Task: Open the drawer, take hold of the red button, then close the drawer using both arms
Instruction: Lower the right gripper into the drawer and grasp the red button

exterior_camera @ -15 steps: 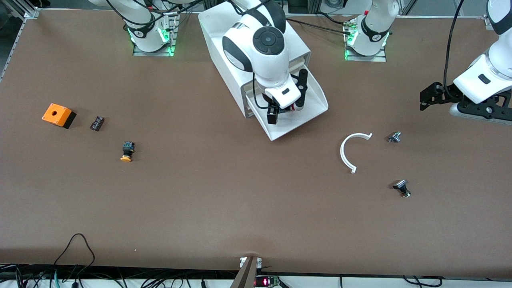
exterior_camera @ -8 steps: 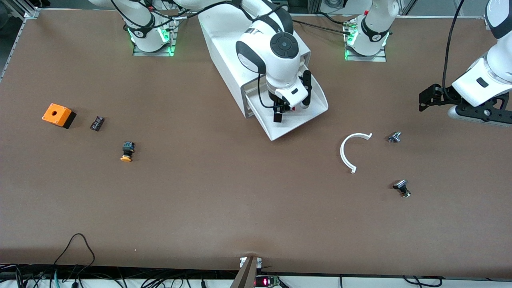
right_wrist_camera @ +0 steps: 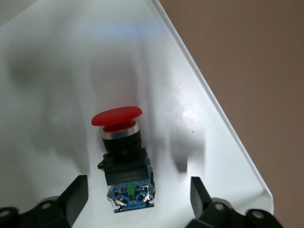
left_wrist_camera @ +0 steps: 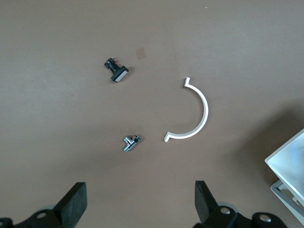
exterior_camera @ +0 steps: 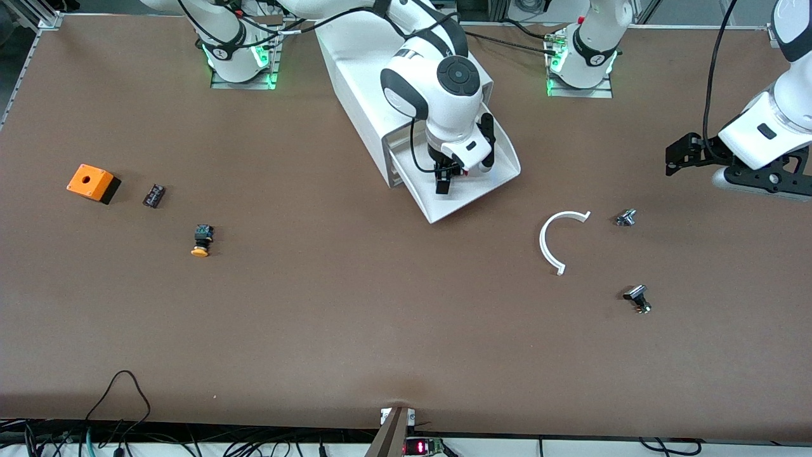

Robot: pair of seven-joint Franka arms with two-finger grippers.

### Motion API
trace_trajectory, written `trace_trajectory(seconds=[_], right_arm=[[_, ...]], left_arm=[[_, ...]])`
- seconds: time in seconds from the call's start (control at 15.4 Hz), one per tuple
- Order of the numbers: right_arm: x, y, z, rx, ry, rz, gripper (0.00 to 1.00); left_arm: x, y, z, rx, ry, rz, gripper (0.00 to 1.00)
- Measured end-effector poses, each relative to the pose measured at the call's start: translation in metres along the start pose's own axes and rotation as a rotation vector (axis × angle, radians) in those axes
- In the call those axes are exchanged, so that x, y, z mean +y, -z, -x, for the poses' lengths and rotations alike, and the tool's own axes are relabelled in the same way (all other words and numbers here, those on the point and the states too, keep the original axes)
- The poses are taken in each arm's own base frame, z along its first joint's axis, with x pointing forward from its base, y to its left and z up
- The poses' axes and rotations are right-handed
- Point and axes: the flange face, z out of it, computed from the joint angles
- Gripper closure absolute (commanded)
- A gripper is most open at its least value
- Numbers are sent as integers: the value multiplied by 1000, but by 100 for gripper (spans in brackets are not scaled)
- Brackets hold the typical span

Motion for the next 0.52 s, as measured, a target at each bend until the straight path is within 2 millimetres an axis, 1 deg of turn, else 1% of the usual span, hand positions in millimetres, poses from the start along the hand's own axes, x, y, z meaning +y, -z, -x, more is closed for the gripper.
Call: trace_trajectory(seconds=[0.07, 0.26, 0.39, 0.52], right_arm=[[0, -2, 0, -4, 6, 0, 26], [1, -7, 0, -6, 29, 3, 40], [1, -6, -1, 1, 29, 7, 57], [1, -5, -2, 4, 30, 9, 66]], left_arm=[[-1, 0, 0, 0, 1, 0, 0], [-1, 0, 0, 0, 3, 0, 0], [-1, 0, 0, 1, 4, 0, 0], [-1, 0, 0, 1, 4, 0, 0]])
